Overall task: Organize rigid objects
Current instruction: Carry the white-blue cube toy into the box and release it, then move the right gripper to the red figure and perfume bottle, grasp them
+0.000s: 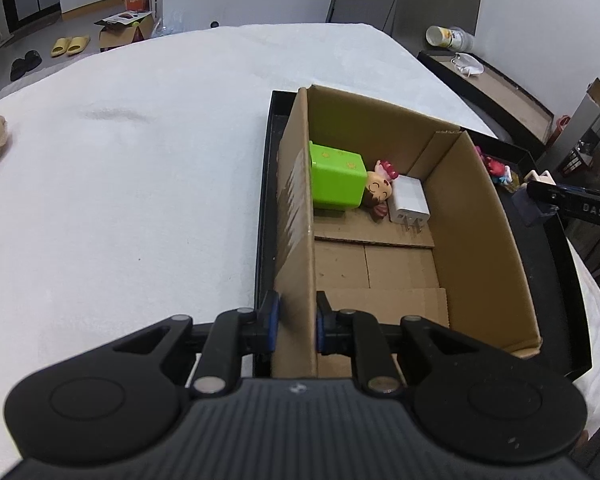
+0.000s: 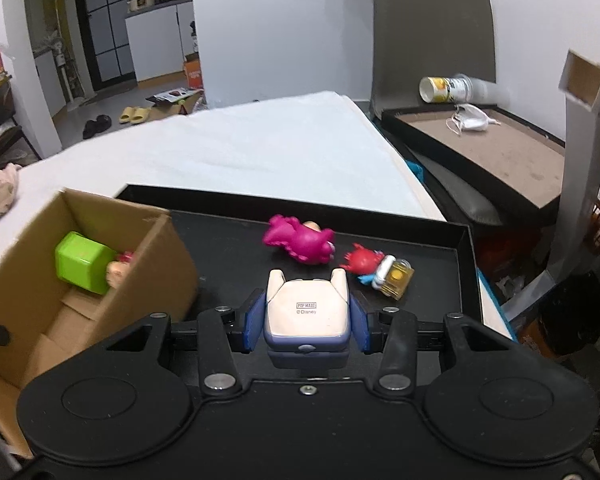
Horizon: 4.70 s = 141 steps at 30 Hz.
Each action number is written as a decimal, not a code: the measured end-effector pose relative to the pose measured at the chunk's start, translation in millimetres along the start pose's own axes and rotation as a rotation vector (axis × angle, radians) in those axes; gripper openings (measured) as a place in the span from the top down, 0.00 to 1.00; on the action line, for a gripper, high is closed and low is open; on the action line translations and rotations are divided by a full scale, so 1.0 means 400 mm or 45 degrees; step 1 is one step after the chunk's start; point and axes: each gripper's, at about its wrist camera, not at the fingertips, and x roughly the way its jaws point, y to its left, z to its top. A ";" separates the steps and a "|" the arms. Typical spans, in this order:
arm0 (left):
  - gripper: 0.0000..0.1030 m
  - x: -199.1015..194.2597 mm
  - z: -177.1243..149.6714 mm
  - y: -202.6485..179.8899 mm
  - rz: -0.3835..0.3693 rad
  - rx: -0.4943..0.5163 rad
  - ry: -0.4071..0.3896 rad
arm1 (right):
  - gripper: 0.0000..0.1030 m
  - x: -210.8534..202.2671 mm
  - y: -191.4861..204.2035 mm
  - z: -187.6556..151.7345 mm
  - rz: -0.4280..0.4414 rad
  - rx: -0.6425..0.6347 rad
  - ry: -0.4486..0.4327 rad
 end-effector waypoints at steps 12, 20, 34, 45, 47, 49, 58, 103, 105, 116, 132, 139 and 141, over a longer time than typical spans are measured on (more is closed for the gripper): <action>0.84 0.002 -0.007 -0.008 -0.018 0.041 0.012 | 0.58 -0.112 0.089 0.079 0.009 -0.051 -0.069; 0.84 0.001 -0.012 0.003 -0.041 0.036 0.007 | 0.58 -0.147 0.166 0.117 0.034 -0.118 -0.082; 0.83 -0.003 -0.015 0.021 -0.076 0.024 -0.004 | 0.58 -0.127 0.278 0.138 0.051 -0.200 -0.027; 0.82 -0.004 -0.016 0.029 -0.105 0.017 -0.009 | 0.58 -0.095 0.363 0.154 0.093 -0.193 0.064; 0.82 -0.004 -0.017 0.032 -0.110 0.018 -0.009 | 0.58 -0.085 0.380 0.156 0.105 -0.191 0.082; 0.82 -0.003 -0.017 0.034 -0.115 0.015 -0.009 | 0.58 -0.075 0.397 0.157 0.117 -0.187 0.103; 0.81 -0.004 -0.020 0.039 -0.128 0.004 -0.012 | 0.58 -0.028 0.438 0.139 0.164 -0.120 0.225; 0.83 -0.004 -0.018 0.013 -0.037 0.022 -0.010 | 0.39 -0.063 -0.005 0.007 -0.050 0.157 0.033; 0.83 -0.003 -0.018 0.011 -0.031 0.025 -0.008 | 0.39 -0.047 -0.025 -0.008 -0.055 0.184 0.027; 0.84 0.016 -0.009 -0.007 0.018 0.031 0.042 | 0.23 0.024 -0.082 -0.044 -0.029 0.239 0.011; 0.84 0.054 0.012 -0.017 0.079 -0.004 0.088 | 0.23 0.182 -0.155 -0.007 -0.070 0.258 -0.018; 0.84 0.074 0.015 -0.027 0.114 0.010 0.117 | 0.23 0.222 -0.168 0.003 -0.097 0.269 -0.017; 0.84 0.076 0.016 -0.027 0.116 0.009 0.119 | 0.23 0.226 -0.167 0.006 -0.109 0.263 -0.019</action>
